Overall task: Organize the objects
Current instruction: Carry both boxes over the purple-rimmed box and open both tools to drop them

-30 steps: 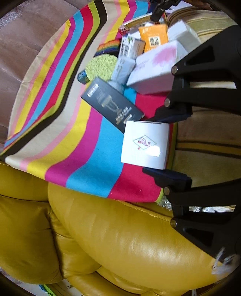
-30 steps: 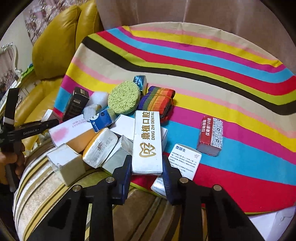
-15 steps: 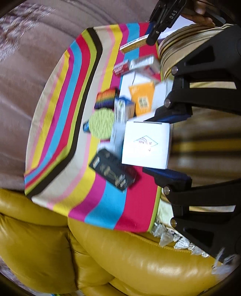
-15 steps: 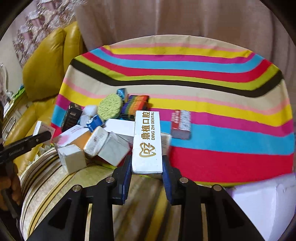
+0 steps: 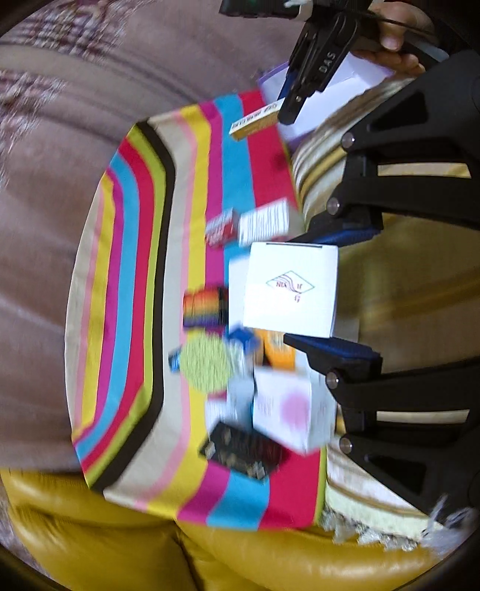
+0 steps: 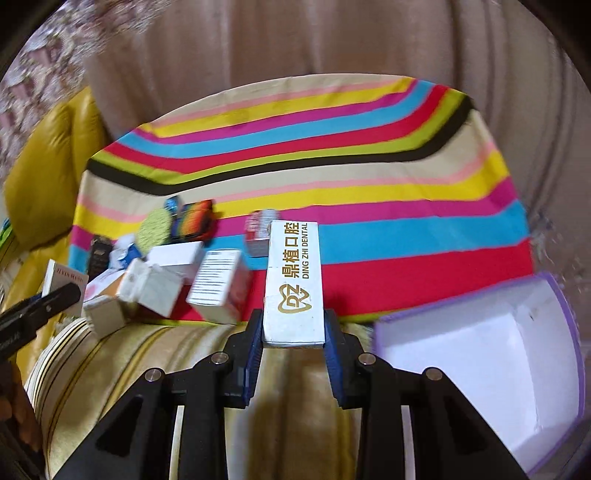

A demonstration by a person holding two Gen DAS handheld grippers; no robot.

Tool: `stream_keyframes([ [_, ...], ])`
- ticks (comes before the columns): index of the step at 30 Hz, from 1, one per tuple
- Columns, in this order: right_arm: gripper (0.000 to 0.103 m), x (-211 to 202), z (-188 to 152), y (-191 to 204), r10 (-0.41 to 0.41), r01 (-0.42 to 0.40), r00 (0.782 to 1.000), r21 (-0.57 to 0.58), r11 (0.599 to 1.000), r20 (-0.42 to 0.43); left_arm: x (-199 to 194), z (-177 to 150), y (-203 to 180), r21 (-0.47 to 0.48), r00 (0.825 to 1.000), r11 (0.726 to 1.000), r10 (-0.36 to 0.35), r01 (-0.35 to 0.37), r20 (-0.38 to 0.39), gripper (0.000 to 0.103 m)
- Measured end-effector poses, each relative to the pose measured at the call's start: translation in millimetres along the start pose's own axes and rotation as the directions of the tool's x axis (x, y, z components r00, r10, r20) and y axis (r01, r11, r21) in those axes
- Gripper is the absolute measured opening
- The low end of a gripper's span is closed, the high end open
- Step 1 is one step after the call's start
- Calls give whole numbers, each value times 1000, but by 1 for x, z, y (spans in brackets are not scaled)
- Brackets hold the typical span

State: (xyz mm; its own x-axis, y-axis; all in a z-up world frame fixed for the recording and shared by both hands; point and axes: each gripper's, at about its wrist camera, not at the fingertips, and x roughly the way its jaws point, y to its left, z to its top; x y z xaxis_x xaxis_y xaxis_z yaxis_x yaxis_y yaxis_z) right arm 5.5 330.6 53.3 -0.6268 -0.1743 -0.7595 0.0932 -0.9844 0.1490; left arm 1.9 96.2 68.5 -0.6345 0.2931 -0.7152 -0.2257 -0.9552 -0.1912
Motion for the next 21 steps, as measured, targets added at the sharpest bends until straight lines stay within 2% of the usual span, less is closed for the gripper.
stream_keyframes([
  [6,32,-10,-15,-36,-86,88,996,115,989,-27,17,2,-51,79,994,992,-97,101,-46,47],
  [11,32,-14,-29,-68,-151,161,986,203,966,-63,27,4,-89,136,981,974,-172,183,-89,47],
  [15,32,-21,-41,-92,-200,215,976,258,942,-84,39,3,-116,154,962,954,-236,256,-135,47],
  [21,32,-27,-51,-116,-249,271,963,323,907,-109,57,4,-159,173,917,909,-345,380,-201,47],
])
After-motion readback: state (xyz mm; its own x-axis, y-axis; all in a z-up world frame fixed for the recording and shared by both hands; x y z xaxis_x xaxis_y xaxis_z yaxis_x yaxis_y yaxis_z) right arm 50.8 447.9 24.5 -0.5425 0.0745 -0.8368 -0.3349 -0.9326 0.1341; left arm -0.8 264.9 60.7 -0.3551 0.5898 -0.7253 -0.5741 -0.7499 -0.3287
